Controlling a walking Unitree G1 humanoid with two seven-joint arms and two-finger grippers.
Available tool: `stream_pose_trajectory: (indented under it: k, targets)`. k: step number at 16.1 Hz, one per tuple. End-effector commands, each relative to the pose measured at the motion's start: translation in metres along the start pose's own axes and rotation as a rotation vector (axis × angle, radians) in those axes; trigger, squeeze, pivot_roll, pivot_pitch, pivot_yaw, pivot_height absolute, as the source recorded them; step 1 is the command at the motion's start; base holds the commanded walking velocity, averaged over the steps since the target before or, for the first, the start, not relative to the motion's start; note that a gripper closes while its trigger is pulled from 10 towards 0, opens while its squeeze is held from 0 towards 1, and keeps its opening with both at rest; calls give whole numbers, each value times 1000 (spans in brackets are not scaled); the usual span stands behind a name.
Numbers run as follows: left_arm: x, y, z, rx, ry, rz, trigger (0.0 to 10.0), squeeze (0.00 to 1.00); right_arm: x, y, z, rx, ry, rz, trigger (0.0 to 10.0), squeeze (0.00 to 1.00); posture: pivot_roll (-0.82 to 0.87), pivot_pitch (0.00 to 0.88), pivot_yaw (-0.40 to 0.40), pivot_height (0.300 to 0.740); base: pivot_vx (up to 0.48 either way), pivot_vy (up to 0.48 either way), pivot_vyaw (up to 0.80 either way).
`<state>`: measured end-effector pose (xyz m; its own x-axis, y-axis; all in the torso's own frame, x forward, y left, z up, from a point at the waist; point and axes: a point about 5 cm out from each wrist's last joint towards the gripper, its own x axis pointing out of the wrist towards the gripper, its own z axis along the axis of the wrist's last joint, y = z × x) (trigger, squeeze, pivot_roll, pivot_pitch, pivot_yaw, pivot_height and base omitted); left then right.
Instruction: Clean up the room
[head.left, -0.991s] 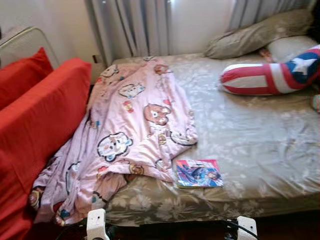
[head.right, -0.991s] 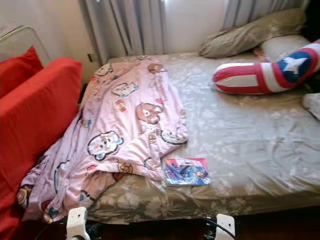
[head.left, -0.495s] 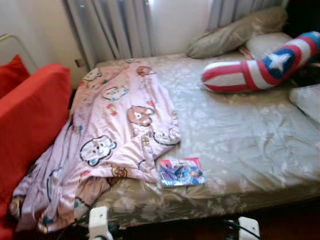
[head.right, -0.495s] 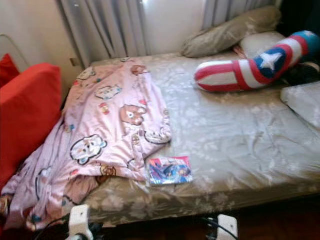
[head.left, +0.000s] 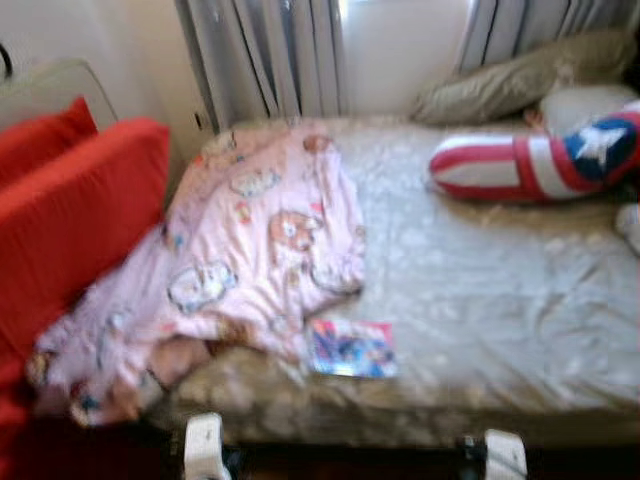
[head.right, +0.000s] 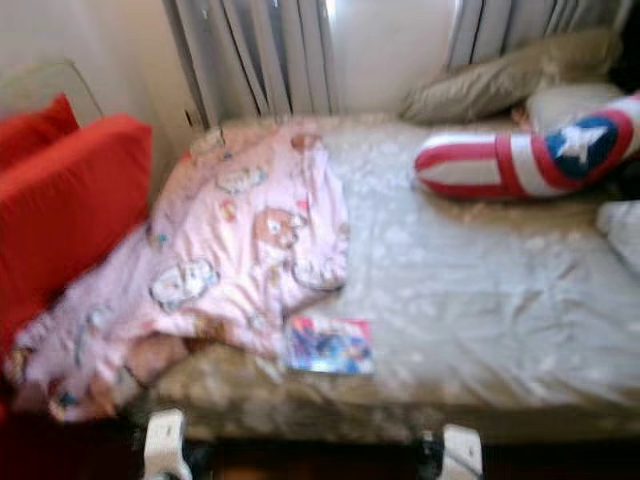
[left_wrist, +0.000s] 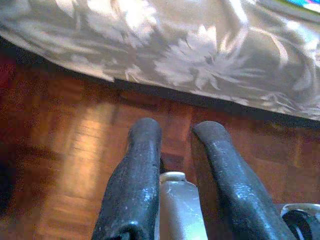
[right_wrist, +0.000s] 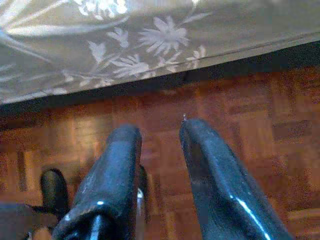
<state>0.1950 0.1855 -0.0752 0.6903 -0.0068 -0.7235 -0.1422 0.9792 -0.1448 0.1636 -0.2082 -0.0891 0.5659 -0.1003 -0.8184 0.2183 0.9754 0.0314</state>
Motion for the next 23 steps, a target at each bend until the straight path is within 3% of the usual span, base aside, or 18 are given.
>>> stream_pose_trajectory:
  k: [1,11,17,19,23]
  targets:
    - [-2,11,2,1,-14,27,10000,0,0,7,-1,0,6,19,10000,0,17,0,53,740,0,0,0]
    - [-4,22,1,-1,21,40,10000,0,1,7,0,-14,2,28,10000,0,-2,0,51,740,0,0,0]
    - [-5,11,-15,-27,55,36,10000,0,1,-5,9,-61,-12,16,10000,0,-10,0,5,740,0,0,0]
    - [-4,1,-18,-41,60,33,10000,0,1,-7,11,-85,-10,17,10000,0,13,0,-8,740,0,0,0]
    - [-8,10,-22,-34,65,59,10000,0,1,-4,10,-129,-10,35,10000,0,11,0,0,740,129,0,0]
